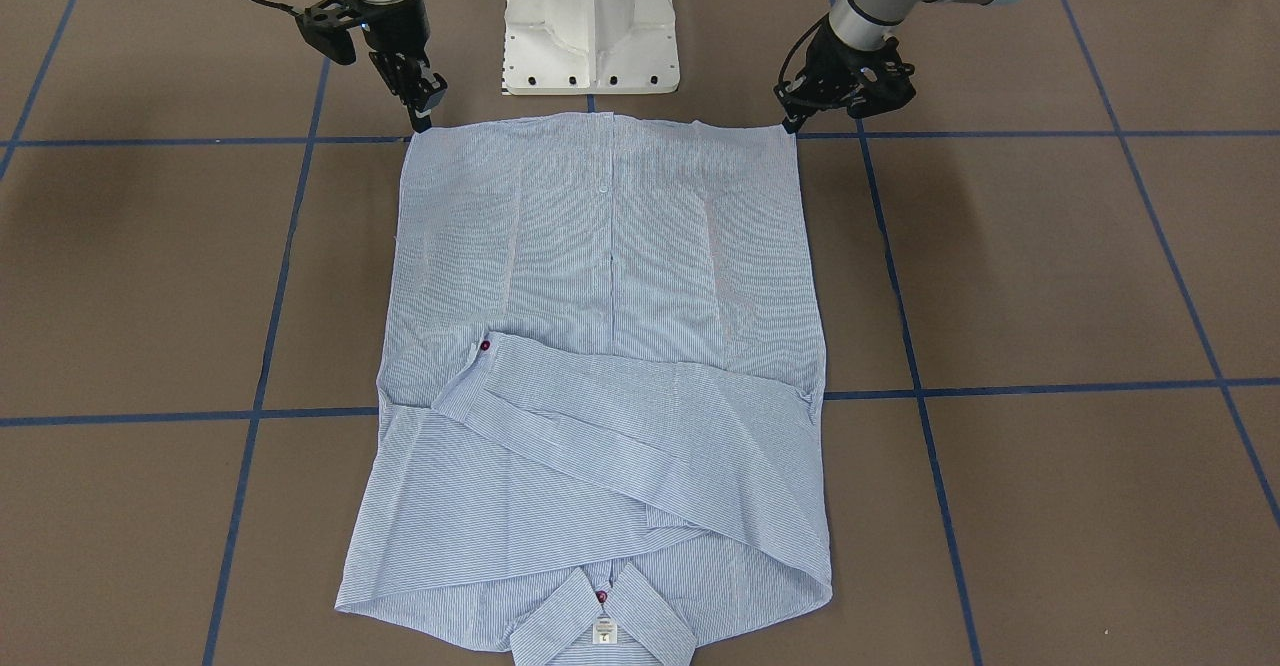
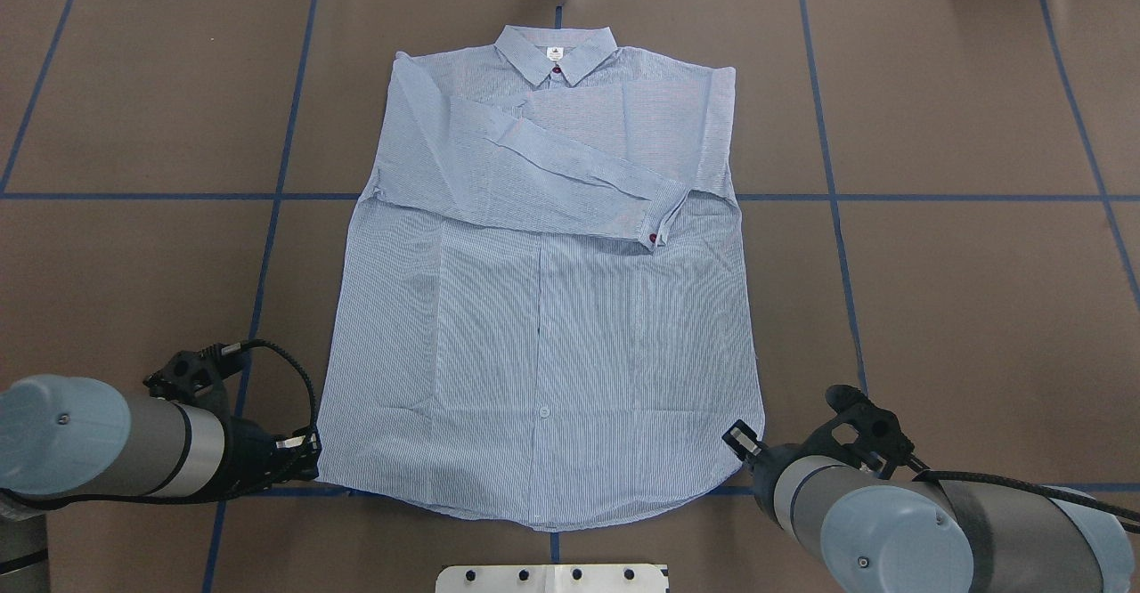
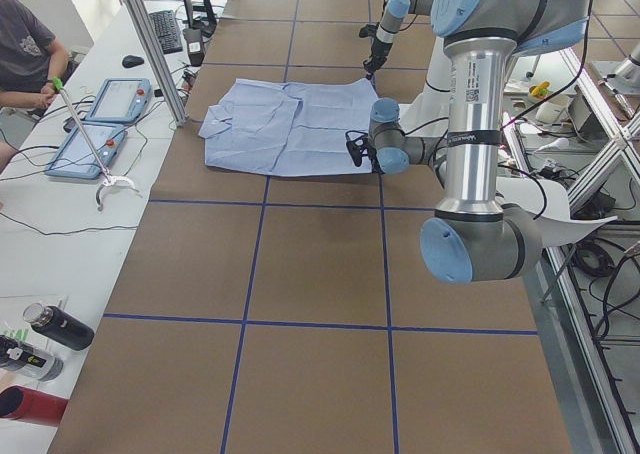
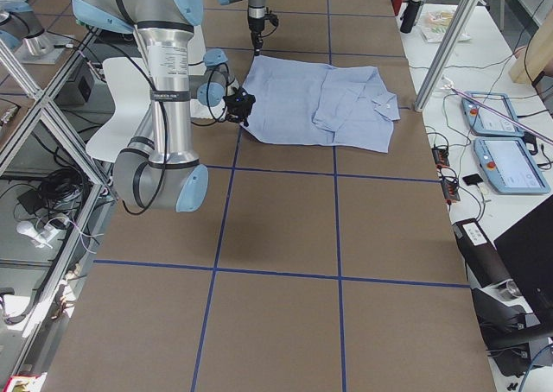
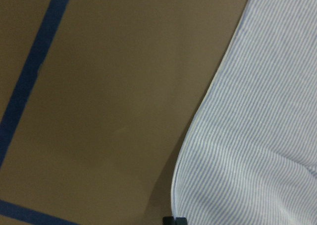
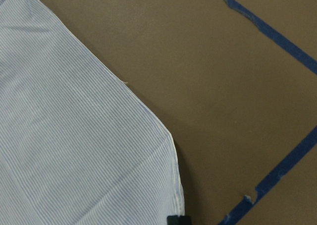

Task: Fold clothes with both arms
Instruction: 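Grasp both hem corners nearest the robot with left and right grippers, then lift the hem with both grippers and fold it toward the collar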

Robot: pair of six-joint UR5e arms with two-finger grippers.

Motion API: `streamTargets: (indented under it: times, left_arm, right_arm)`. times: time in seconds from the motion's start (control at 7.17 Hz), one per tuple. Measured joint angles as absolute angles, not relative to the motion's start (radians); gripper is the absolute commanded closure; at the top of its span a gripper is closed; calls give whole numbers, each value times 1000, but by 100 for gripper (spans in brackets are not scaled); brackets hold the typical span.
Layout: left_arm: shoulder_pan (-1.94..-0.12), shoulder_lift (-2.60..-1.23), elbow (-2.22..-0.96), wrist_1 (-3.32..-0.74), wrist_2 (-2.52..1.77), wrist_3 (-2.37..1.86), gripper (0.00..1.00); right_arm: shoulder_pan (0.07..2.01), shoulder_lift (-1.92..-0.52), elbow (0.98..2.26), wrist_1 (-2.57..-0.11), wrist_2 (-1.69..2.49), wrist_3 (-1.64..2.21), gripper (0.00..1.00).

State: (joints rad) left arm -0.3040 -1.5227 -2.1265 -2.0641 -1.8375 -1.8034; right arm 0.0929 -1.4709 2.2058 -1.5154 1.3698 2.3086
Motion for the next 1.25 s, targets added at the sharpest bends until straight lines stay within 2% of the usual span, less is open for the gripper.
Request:
streamTargets:
  times: [0.56, 1.25]
  left_arm:
    - [-243, -1489, -2266, -2058, -1860, -1892, 100]
    - [-248, -1500, -2301, -2021, -1858, -1905, 100]
  right_arm:
    - [61, -1474, 2284, -1629, 1371, 2310, 100]
    - [1, -1466, 2423, -1760, 1370, 2317, 100]
